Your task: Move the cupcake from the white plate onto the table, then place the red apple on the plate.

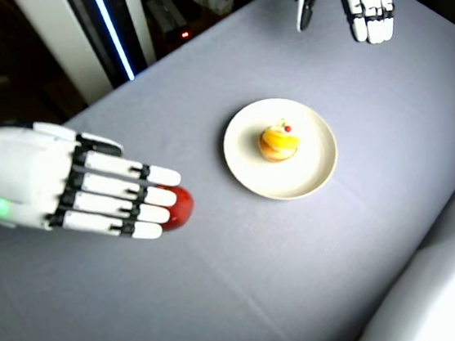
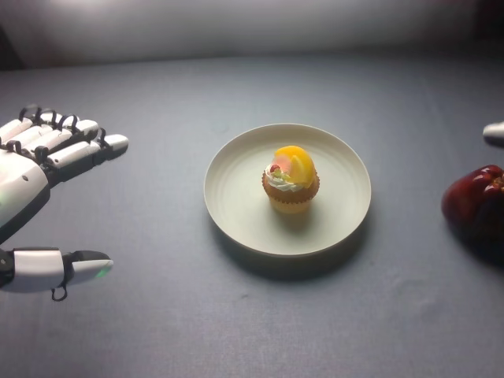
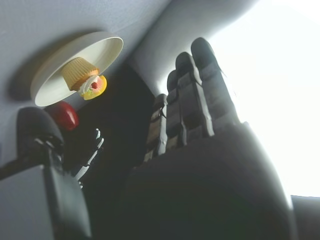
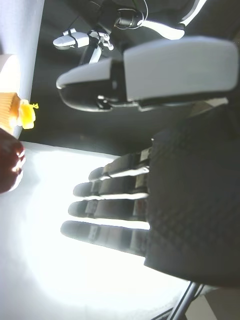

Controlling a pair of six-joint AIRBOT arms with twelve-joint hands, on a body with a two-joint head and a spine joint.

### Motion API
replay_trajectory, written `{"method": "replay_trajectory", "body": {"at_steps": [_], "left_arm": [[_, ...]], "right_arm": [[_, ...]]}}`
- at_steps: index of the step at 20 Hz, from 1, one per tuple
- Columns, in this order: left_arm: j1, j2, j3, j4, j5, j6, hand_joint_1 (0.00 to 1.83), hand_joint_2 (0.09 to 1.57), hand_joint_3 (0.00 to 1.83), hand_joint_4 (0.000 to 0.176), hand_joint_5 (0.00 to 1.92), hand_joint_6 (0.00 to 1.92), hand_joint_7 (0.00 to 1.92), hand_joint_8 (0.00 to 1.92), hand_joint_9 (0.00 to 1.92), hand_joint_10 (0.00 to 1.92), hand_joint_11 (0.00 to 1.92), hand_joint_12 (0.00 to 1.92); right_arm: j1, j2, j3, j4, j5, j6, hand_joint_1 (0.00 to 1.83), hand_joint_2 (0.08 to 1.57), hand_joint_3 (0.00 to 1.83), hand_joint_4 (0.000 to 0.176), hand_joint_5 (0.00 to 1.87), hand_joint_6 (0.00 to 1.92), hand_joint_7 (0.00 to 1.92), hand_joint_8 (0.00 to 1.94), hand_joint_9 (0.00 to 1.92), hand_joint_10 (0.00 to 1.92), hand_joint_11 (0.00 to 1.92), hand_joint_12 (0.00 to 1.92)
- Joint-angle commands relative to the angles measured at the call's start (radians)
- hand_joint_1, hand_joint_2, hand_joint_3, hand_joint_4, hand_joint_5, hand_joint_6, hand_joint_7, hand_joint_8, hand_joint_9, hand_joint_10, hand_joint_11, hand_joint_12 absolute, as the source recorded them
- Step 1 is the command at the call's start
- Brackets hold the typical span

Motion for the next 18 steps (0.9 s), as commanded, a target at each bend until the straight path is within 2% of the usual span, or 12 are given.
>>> {"method": "replay_trajectory", "body": {"at_steps": [1,4,5,6,7,8,10,11,12,14,15,18], "left_arm": [[-0.009,0.004,0.005,0.002,-0.120,-0.004,0.67,0.94,0.01,0.144,0.23,0.01,0.15,0.00,0.09,0.01,0.00,0.26],[-0.033,-0.010,0.020,0.010,-0.100,-0.005,0.65,0.95,0.00,0.118,0.23,0.00,0.14,0.00,0.10,0.00,0.00,0.31],[-0.062,-0.028,0.035,0.021,-0.082,-0.005,0.64,0.96,0.00,0.107,0.22,0.00,0.13,0.00,0.09,0.00,0.00,0.28],[-0.099,-0.052,0.058,0.040,-0.052,-0.005,0.68,0.96,0.00,0.104,0.22,0.00,0.13,0.00,0.09,0.00,0.00,0.25],[-0.162,-0.089,0.090,0.074,-0.002,-0.008,0.68,0.94,0.00,0.081,0.24,0.01,0.14,0.00,0.08,0.00,0.00,0.23],[-0.209,-0.119,0.117,0.103,0.038,-0.015,0.66,0.93,0.00,0.081,0.25,0.01,0.14,0.00,0.08,0.00,0.00,0.21],[-0.323,-0.196,0.179,0.183,0.143,-0.035,0.66,0.89,0.00,0.122,0.28,0.01,0.15,0.00,0.09,0.00,0.01,0.21],[-0.366,-0.225,0.202,0.213,0.180,-0.042,0.65,0.88,0.00,0.142,0.27,0.01,0.17,0.01,0.14,0.02,0.09,0.25],[-0.421,-0.274,0.235,0.243,0.224,-0.048,0.72,0.88,0.00,0.126,0.27,0.00,0.17,0.01,0.14,0.02,0.08,0.24],[-0.466,-0.339,0.278,0.259,0.266,-0.049,0.82,0.91,0.00,0.098,0.26,0.00,0.21,0.00,0.20,0.00,0.03,0.48],[-0.478,-0.366,0.295,0.261,0.277,-0.050,0.84,0.89,0.00,0.106,0.28,0.01,0.20,0.00,0.19,0.00,0.01,0.49],[-0.506,-0.439,0.349,0.273,0.314,-0.082,0.82,0.89,0.00,0.163,0.29,0.00,0.19,0.00,0.15,0.00,0.00,0.50]], "right_arm": [[0.008,0.005,0.006,0.032,0.119,0.002,0.79,1.11,0.00,0.000,0.38,0.00,0.38,0.00,0.32,0.00,0.16,0.37],[0.008,0.004,0.006,0.032,0.119,0.002,0.78,1.12,0.00,0.000,0.37,0.00,0.37,0.00,0.32,0.00,0.20,0.29],[0.008,0.004,0.006,0.032,0.119,0.002,0.78,1.12,0.00,0.006,0.37,0.00,0.37,0.00,0.32,0.00,0.22,0.22],[0.008,0.004,0.006,0.032,0.119,0.002,0.77,1.12,0.00,0.013,0.37,0.00,0.37,0.00,0.32,0.00,0.23,0.21],[0.009,0.004,0.006,0.029,0.120,0.002,0.78,1.12,0.00,0.011,0.37,0.00,0.37,0.00,0.32,0.00,0.23,0.20],[0.010,0.004,0.006,0.026,0.122,0.002,0.78,1.12,0.00,0.010,0.37,0.00,0.38,0.00,0.33,0.00,0.23,0.20],[0.013,0.004,0.006,0.022,0.129,0.002,0.75,1.12,0.00,0.020,0.37,0.00,0.37,0.00,0.31,0.00,0.21,0.19],[0.014,0.004,0.006,0.021,0.130,0.002,0.77,1.12,0.00,0.033,0.36,0.00,0.36,0.00,0.30,0.00,0.22,0.19],[0.014,0.004,0.006,0.019,0.133,0.002,0.76,1.12,0.00,0.036,0.36,0.00,0.36,0.00,0.30,0.00,0.22,0.19],[0.019,0.002,0.007,0.014,0.134,0.002,0.74,1.12,0.00,0.057,0.35,0.00,0.36,0.00,0.30,0.00,0.22,0.20],[0.022,0.001,0.008,0.011,0.134,0.002,0.74,1.13,0.00,0.042,0.36,0.00,0.37,0.00,0.32,0.01,0.24,0.21],[0.032,-0.011,0.015,0.004,0.133,0.002,0.77,1.13,0.00,0.013,0.35,0.00,0.36,0.00,0.31,0.00,0.25,0.22]]}}
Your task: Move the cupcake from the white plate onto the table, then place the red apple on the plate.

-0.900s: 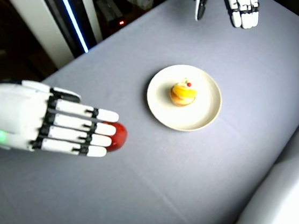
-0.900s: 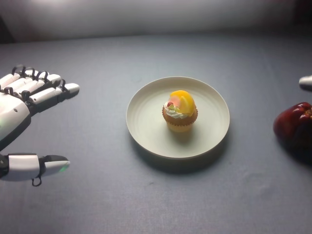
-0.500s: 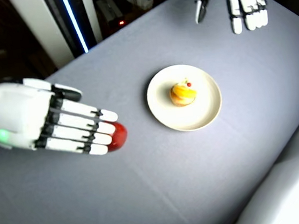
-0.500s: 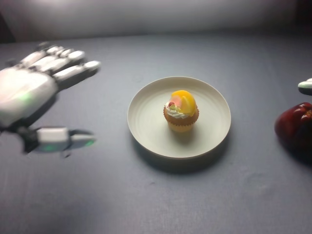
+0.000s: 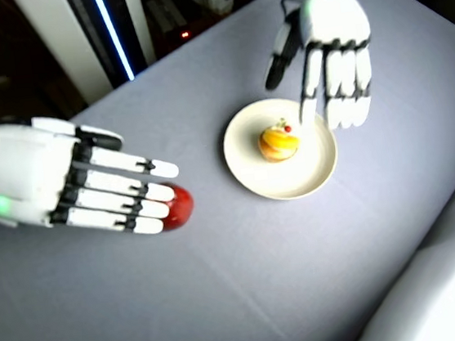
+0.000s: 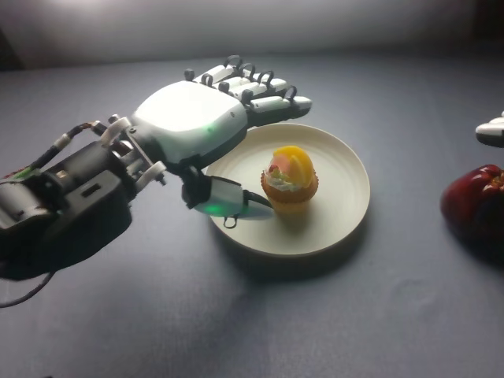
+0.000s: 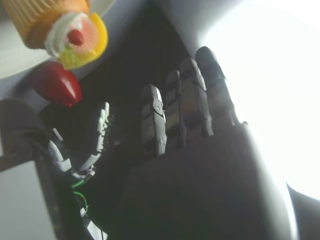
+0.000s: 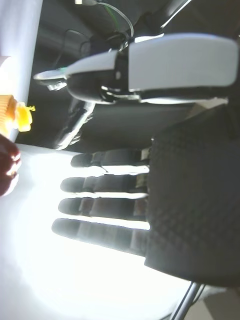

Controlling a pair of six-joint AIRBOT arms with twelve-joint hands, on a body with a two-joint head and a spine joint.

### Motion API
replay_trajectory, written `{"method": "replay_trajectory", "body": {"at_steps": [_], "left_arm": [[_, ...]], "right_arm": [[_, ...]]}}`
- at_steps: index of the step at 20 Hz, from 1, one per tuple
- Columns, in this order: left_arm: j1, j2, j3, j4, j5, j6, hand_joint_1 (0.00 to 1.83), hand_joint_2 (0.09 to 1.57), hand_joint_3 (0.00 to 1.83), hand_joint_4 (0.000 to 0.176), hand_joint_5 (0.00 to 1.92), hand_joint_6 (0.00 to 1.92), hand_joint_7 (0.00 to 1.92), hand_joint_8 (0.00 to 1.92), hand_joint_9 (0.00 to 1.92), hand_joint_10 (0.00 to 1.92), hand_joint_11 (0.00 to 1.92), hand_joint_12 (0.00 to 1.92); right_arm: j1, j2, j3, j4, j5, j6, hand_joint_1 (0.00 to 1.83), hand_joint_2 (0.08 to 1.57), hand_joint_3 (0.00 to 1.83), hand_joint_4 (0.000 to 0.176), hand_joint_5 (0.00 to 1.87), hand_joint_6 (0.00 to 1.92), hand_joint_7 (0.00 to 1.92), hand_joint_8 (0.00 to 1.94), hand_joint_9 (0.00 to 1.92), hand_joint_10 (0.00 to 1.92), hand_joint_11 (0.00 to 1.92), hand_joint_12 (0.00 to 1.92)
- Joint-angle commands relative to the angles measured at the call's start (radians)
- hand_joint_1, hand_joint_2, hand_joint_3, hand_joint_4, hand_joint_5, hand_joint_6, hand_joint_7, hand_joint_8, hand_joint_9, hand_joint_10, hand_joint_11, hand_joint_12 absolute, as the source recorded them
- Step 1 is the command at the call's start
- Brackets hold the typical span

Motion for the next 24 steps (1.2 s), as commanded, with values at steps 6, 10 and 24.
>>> {"method": "replay_trajectory", "body": {"at_steps": [6,10,24], "left_arm": [[-0.049,-0.082,0.054,0.031,-0.049,-0.013,0.85,0.92,0.00,0.152,0.34,0.00,0.33,0.00,0.31,0.00,0.00,0.68],[-0.050,-0.101,0.076,0.031,-0.016,-0.013,0.90,0.94,0.00,0.073,0.49,0.01,0.62,0.01,0.64,0.02,0.22,0.92],[-0.054,0.006,0.043,0.002,-0.137,-0.058,1.23,1.13,0.00,0.000,1.03,1.00,0.88,1.05,0.76,0.40,0.16,1.38]], "right_arm": [[0.019,-0.010,0.010,0.025,0.118,0.003,0.72,1.16,0.01,0.020,0.11,0.00,0.17,0.00,0.22,0.00,0.16,0.18],[0.023,-0.012,0.013,0.026,0.120,0.003,0.68,1.22,0.02,0.020,0.08,0.00,0.18,0.00,0.25,0.01,0.21,0.21],[0.022,-0.015,0.013,0.026,0.119,0.003,0.56,1.28,0.00,0.030,0.11,0.01,0.21,0.01,0.29,0.00,0.26,0.23]]}}
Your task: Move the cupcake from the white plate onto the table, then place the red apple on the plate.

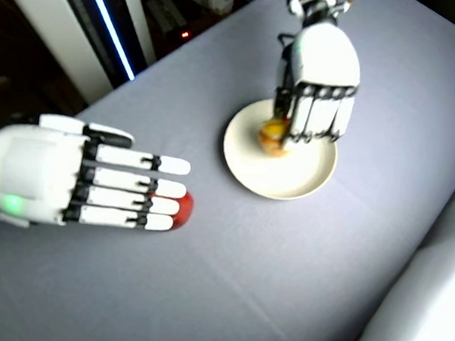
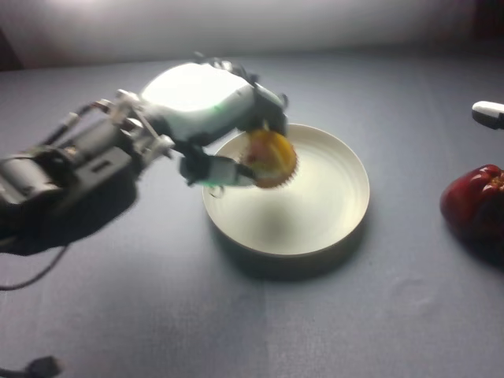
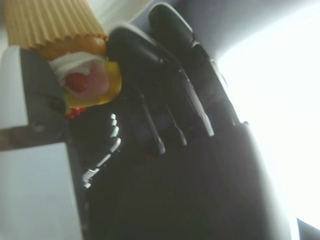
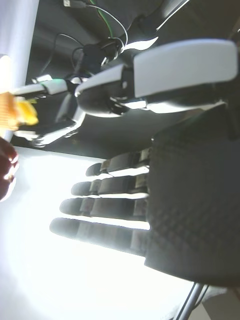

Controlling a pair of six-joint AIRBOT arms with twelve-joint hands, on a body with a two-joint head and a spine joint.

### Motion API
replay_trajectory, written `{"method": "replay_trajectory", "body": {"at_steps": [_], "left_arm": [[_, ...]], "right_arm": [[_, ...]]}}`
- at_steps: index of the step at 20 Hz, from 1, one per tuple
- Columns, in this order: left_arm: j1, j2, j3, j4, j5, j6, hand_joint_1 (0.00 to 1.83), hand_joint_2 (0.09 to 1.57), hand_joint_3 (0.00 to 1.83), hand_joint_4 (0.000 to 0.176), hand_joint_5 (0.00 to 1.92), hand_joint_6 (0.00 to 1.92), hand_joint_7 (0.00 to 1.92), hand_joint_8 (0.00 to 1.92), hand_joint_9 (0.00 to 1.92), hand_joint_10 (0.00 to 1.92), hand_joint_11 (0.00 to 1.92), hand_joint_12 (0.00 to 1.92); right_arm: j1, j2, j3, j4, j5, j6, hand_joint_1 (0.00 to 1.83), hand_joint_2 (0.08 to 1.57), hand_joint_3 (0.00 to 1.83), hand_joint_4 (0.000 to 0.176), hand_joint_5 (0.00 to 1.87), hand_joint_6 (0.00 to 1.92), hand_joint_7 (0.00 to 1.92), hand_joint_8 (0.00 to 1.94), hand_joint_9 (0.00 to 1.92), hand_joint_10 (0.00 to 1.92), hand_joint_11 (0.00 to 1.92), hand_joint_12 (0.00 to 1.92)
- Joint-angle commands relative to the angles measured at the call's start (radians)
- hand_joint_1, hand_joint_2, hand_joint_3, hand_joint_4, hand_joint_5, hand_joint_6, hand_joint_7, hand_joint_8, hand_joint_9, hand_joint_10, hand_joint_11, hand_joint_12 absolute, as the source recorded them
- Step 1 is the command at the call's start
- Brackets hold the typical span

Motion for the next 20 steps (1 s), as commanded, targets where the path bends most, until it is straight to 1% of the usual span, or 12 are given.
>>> {"method": "replay_trajectory", "body": {"at_steps": [1,3,4,5,6,7,8,9,10,12,16,20], "left_arm": [[-0.005,0.024,-0.008,-0.008,-0.173,-0.001,1.23,1.11,0.00,0.000,1.03,0.99,0.97,0.93,0.89,0.32,0.34,1.29],[0.022,0.089,-0.047,-0.030,-0.238,-0.001,1.23,1.10,0.00,0.033,1.03,0.90,1.01,0.94,1.09,0.30,0.69,1.32],[0.043,0.126,-0.070,-0.045,-0.271,0.002,1.22,1.10,0.00,0.035,1.00,0.94,1.00,0.97,1.09,0.31,0.68,1.37],[0.066,0.157,-0.087,-0.054,-0.289,0.005,1.34,1.10,0.00,0.000,0.99,0.98,1.04,0.83,0.95,0.99,0.69,1.27],[0.095,0.193,-0.112,-0.072,-0.309,0.020,1.35,1.11,0.00,0.000,0.96,1.03,1.02,0.83,0.88,1.19,0.68,1.25],[0.130,0.235,-0.142,-0.093,-0.325,0.045,1.24,1.12,0.00,0.009,0.98,0.95,0.98,1.01,0.83,0.76,0.52,1.25],[0.156,0.265,-0.165,-0.110,-0.333,0.066,1.23,1.11,0.00,0.000,1.02,0.82,0.97,1.10,0.86,0.61,0.47,1.28],[0.179,0.287,-0.181,-0.123,-0.338,0.081,1.34,1.11,0.00,0.000,1.00,0.83,0.98,1.06,0.85,1.12,0.51,1.22],[0.213,0.308,-0.200,-0.141,-0.345,0.091,1.36,1.12,0.00,0.000,0.96,0.88,0.97,1.07,0.84,1.25,0.53,1.20],[0.254,0.324,-0.216,-0.161,-0.347,0.095,1.38,1.10,0.00,0.000,0.94,0.98,1.05,0.88,0.90,1.17,0.64,1.04],[0.322,0.322,-0.222,-0.221,-0.332,0.109,1.38,1.11,0.00,0.000,0.94,0.88,0.99,1.02,0.87,1.25,0.64,1.24],[0.375,0.320,-0.226,-0.280,-0.317,0.137,1.38,1.09,0.00,0.000,0.97,0.87,1.05,0.84,0.98,1.16,0.65,1.22]], "right_arm": [[0.011,-0.001,0.003,0.032,0.122,0.003,0.56,1.28,0.00,0.023,0.11,0.01,0.23,0.01,0.30,0.01,0.28,0.24],[0.008,-0.001,0.002,0.033,0.122,0.003,0.56,1.28,0.00,0.024,0.11,0.00,0.23,0.01,0.30,0.01,0.27,0.24],[0.008,-0.001,0.000,0.034,0.122,0.003,0.56,1.28,0.00,0.030,0.11,0.00,0.22,0.01,0.29,0.00,0.27,0.23],[0.007,-0.001,0.000,0.036,0.122,0.003,0.56,1.28,0.00,0.038,0.10,0.00,0.22,0.00,0.29,0.00,0.26,0.23],[0.007,-0.001,-0.002,0.037,0.122,0.003,0.56,1.29,0.00,0.032,0.10,0.00,0.22,0.00,0.29,0.00,0.26,0.23],[0.007,0.000,-0.003,0.039,0.122,0.003,0.56,1.29,0.00,0.034,0.09,0.00,0.21,0.00,0.28,0.00,0.25,0.22],[0.007,0.000,-0.005,0.040,0.122,0.003,0.58,1.30,0.00,0.027,0.09,0.00,0.21,0.00,0.28,0.00,0.24,0.22],[0.006,0.000,-0.006,0.042,0.123,0.003,0.59,1.30,0.01,0.024,0.09,0.00,0.21,0.00,0.28,0.00,0.24,0.22],[0.004,0.000,-0.008,0.044,0.123,0.003,0.59,1.31,0.01,0.016,0.09,0.00,0.22,0.01,0.28,0.00,0.25,0.22],[0.004,0.000,-0.009,0.045,0.123,0.003,0.57,1.32,0.01,0.023,0.09,0.00,0.21,0.00,0.27,0.00,0.24,0.22],[0.002,0.000,-0.012,0.046,0.122,0.003,0.57,1.31,0.00,0.027,0.11,0.00,0.22,0.00,0.28,0.00,0.24,0.21],[-0.002,0.000,-0.014,0.047,0.123,0.003,0.57,1.31,0.00,0.028,0.10,0.00,0.20,0.00,0.27,0.00,0.23,0.19]]}}
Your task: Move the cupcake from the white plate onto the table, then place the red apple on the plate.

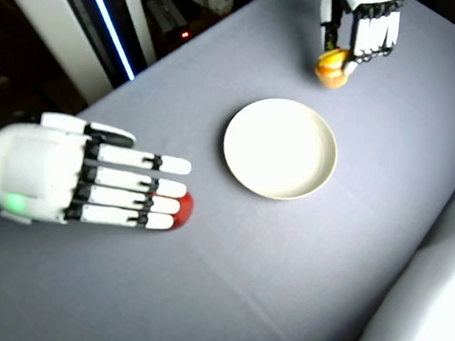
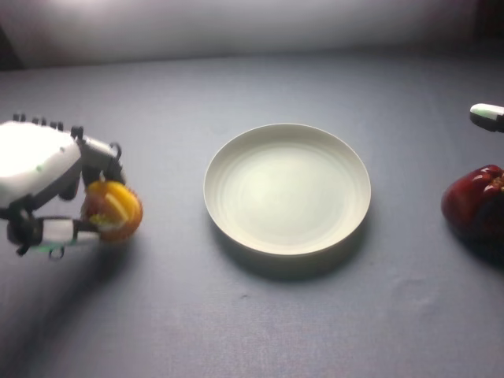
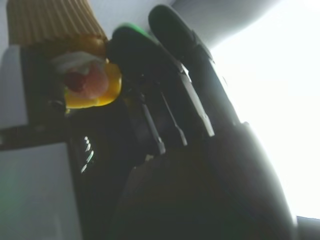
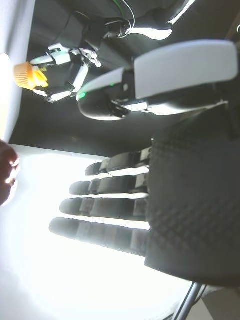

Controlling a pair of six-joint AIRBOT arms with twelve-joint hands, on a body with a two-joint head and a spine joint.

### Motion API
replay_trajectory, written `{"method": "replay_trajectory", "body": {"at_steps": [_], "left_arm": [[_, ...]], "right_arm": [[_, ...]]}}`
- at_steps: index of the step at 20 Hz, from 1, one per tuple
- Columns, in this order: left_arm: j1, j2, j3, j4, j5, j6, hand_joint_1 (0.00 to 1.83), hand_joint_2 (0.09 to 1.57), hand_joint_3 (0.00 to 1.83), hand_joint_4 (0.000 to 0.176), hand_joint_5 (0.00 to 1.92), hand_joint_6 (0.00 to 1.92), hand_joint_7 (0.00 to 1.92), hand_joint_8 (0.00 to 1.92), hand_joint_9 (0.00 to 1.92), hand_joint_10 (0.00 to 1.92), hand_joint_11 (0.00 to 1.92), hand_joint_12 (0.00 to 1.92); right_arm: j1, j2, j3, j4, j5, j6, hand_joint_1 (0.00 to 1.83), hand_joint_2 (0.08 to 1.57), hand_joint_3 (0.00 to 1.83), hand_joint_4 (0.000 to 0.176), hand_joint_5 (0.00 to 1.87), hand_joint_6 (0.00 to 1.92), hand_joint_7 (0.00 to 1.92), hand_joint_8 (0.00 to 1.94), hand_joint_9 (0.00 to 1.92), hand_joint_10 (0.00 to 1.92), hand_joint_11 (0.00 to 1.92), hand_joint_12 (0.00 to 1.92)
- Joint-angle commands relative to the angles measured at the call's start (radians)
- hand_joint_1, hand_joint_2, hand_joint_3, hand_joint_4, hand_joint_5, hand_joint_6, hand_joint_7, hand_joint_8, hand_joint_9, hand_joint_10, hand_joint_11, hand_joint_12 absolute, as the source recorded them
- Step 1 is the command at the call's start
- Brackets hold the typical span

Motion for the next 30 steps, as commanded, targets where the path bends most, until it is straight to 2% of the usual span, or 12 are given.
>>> {"method": "replay_trajectory", "body": {"at_steps": [1,4,9,13,15,17,19,20,24,28,29,30], "left_arm": [[0.002,0.002,0.001,-0.007,-0.115,0.004,1.27,1.09,0.00,0.000,0.98,0.85,1.07,0.93,0.92,0.67,0.61,1.17],[0.023,0.005,-0.002,-0.035,-0.125,0.009,1.12,0.94,0.00,0.000,0.72,0.02,0.75,0.02,0.78,0.03,0.42,0.76],[0.028,0.008,-0.007,-0.041,-0.133,0.014,0.94,0.91,0.00,0.105,0.45,0.00,0.49,0.00,0.51,0.00,0.16,0.87],[0.031,0.019,-0.024,-0.039,-0.171,0.014,0.92,0.88,0.00,0.111,0.41,0.00,0.44,0.00,0.48,0.00,0.11,0.99],[0.035,0.035,-0.050,-0.026,-0.222,0.015,0.89,0.88,0.00,0.154,0.27,0.01,0.26,0.00,0.28,0.00,0.00,0.86],[0.041,0.053,-0.078,-0.006,-0.276,0.015,0.87,0.89,0.00,0.173,0.10,0.01,0.03,0.00,0.02,0.00,0.00,0.09],[0.051,0.070,-0.109,0.012,-0.340,0.015,0.87,0.88,0.00,0.176,0.02,0.00,0.00,0.00,0.00,0.00,0.00,0.00],[0.059,0.082,-0.128,0.020,-0.379,0.015,0.85,0.88,0.00,0.176,0.00,0.00,0.00,0.00,0.00,0.00,0.00,0.00],[0.095,0.117,-0.182,0.044,-0.481,0.015,0.77,0.87,0.00,0.176,0.00,0.00,0.00,0.00,0.00,0.00,0.00,0.00],[0.111,0.123,-0.195,0.050,-0.512,0.012,0.75,0.88,0.00,0.171,0.00,0.00,0.00,0.00,0.00,0.00,0.00,0.00],[0.113,0.123,-0.195,0.049,-0.514,0.008,0.75,0.88,0.00,0.175,0.00,0.00,0.00,0.00,0.00,0.00,0.00,0.00],[0.114,0.123,-0.195,0.049,-0.514,0.007,0.75,0.88,0.00,0.176,0.00,0.00,0.00,0.00,0.00,0.00,0.00,0.00]], "right_arm": [[0.001,0.002,-0.003,0.030,0.122,0.004,0.58,1.32,0.01,0.024,0.09,0.00,0.20,0.00,0.27,0.00,0.22,0.19],[-0.002,0.003,-0.003,0.031,0.122,0.008,0.58,1.32,0.00,0.014,0.10,0.00,0.21,0.00,0.27,0.00,0.23,0.19],[-0.003,0.003,-0.004,0.032,0.122,0.009,0.60,1.33,0.00,0.022,0.09,0.00,0.19,0.00,0.25,0.00,0.23,0.18],[-0.003,0.005,-0.002,0.032,0.121,0.009,0.59,1.32,0.00,0.013,0.10,0.00,0.21,0.01,0.26,0.00,0.24,0.17],[-0.003,0.006,0.011,0.024,0.101,0.009,0.63,1.26,0.00,0.037,0.08,0.00,0.19,0.00,0.23,0.00,0.20,0.15],[0.005,0.007,0.029,0.008,0.059,0.009,0.84,1.13,0.00,0.034,0.09,0.00,0.14,0.00,0.15,0.00,0.12,0.12],[0.043,0.008,0.047,-0.029,-0.010,0.009,1.02,1.01,0.00,0.072,0.06,0.00,0.07,0.00,0.06,0.00,0.06,0.12],[0.073,0.007,0.062,-0.054,-0.059,0.009,1.07,0.94,0.00,0.138,0.06,0.00,0.05,0.00,0.03,0.00,0.02,0.14],[0.192,-0.038,0.130,-0.169,-0.261,0.009,1.09,0.84,0.00,0.095,0.12,0.01,0.19,0.01,0.26,0.02,0.09,0.60],[0.274,-0.098,0.192,-0.254,-0.411,0.010,1.16,0.84,0.00,0.110,0.17,0.00,0.29,0.00,0.40,0.01,0.24,0.70],[0.283,-0.114,0.207,-0.271,-0.432,0.019,1.19,0.85,0.00,0.084,0.25,0.00,0.38,0.01,0.57,0.04,0.42,0.77],[0.290,-0.125,0.217,-0.288,-0.439,0.033,1.32,0.91,0.00,0.000,0.66,0.02,0.76,0.04,0.94,0.11,0.70,0.89]]}}
